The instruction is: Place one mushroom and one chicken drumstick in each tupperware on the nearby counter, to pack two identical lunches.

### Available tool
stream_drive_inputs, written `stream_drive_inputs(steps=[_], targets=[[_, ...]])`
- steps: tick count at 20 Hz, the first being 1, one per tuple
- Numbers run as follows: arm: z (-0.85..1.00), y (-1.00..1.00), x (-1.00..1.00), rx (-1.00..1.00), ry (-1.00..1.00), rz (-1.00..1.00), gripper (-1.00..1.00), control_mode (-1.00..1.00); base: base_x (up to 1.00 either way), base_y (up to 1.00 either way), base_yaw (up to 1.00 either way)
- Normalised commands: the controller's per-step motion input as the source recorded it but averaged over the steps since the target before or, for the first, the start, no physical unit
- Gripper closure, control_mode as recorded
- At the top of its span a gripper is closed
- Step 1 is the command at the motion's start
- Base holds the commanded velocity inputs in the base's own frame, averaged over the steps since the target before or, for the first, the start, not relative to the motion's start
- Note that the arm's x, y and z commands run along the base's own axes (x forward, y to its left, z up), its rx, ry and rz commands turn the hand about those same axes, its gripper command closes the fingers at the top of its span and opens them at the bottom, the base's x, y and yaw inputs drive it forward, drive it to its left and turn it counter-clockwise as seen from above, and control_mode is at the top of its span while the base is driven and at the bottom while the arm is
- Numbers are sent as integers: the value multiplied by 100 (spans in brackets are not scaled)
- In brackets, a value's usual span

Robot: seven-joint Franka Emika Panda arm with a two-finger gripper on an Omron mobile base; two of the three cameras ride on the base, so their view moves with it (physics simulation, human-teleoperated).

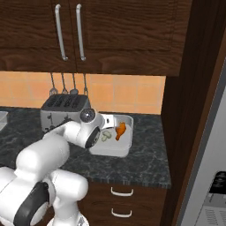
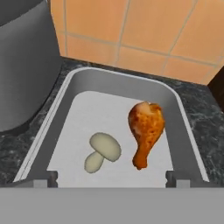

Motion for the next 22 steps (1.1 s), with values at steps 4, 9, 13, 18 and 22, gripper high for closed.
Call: stream_drive_inputs(steps=[4, 9, 13, 18, 22], targets=[[100, 24, -76, -6, -11, 0, -100, -100, 0, 0, 0], [100, 16, -75, -2, -1, 0, -100, -100, 0, 0, 0], [75, 17, -85, 3, 3, 0, -100, -100, 0, 0, 0], [80, 27, -72, 15, 15, 0, -100, -100, 0, 0, 0], [1, 27, -75, 10, 8, 0, -100, -100, 0, 0, 0]])
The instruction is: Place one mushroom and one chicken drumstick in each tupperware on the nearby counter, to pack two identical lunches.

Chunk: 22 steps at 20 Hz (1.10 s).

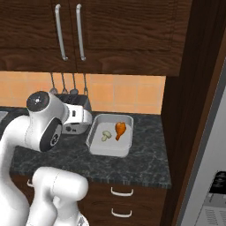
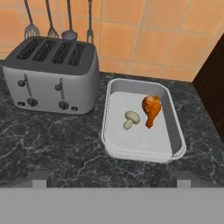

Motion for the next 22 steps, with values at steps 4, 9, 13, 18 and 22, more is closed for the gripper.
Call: stream_drive_inputs(steps=[4, 9, 13, 18, 22], targets=[[-47, 13, -89, 1, 5, 0, -100, -100, 0, 0, 0], [-30, 42, -70, -1, 0, 0, -100, -100, 0, 0, 0], [-25, 38, -51, -4, 0, 0, -100, 100, -22, 12, 0], [0, 0, 0, 0, 0, 0, -100, 100, -98, -5, -2], [0, 0, 0, 0, 0, 0, -100, 100, -52, -96, -16]])
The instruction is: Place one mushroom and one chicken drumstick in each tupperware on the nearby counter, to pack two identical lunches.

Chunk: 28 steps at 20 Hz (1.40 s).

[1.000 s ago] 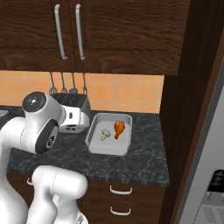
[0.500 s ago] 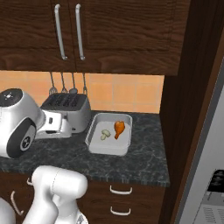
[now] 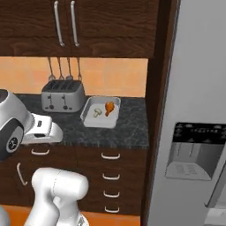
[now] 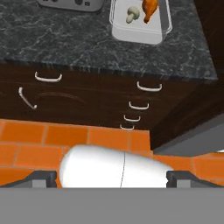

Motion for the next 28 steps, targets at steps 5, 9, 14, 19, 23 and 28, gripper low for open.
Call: stream_drive_inputs(steps=[5, 9, 14, 19, 23, 28], targets=[[0, 0, 0, 0, 0, 0, -100, 100, -3, -100, -14], [0, 0, 0, 0, 0, 0, -100, 100, 11, -100, -7], [0, 0, 0, 0, 0, 0, -100, 100, 21, -100, -1], [0, 0, 0, 0, 0, 0, -100, 100, 30, -100, 0], [0, 0, 0, 0, 0, 0, -100, 100, 39, -80, 0], [0, 0, 0, 0, 0, 0, -100, 100, 73, -37, 0]])
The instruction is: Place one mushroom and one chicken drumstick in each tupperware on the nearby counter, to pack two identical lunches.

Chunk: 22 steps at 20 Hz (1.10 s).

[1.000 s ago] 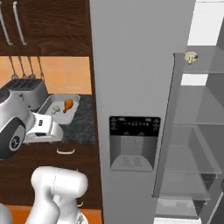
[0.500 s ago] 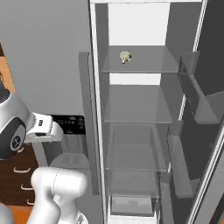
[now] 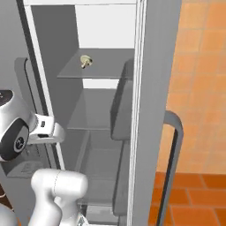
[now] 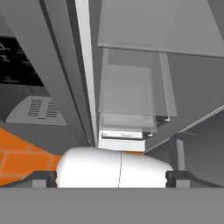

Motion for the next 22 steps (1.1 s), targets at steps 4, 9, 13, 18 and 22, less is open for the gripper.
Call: stream_drive_inputs(steps=[4, 9, 13, 18, 22], targets=[[0, 0, 0, 0, 0, 0, -100, 100, 65, -48, 0], [0, 0, 0, 0, 0, 0, -100, 100, 56, -50, 0], [0, 0, 0, 0, 0, 0, -100, 100, 54, -16, 0], [6, -4, 81, 1, -11, 0, -100, -100, 0, 0, 0], [49, 0, 97, 0, -34, 0, -100, -100, 0, 0, 0]])
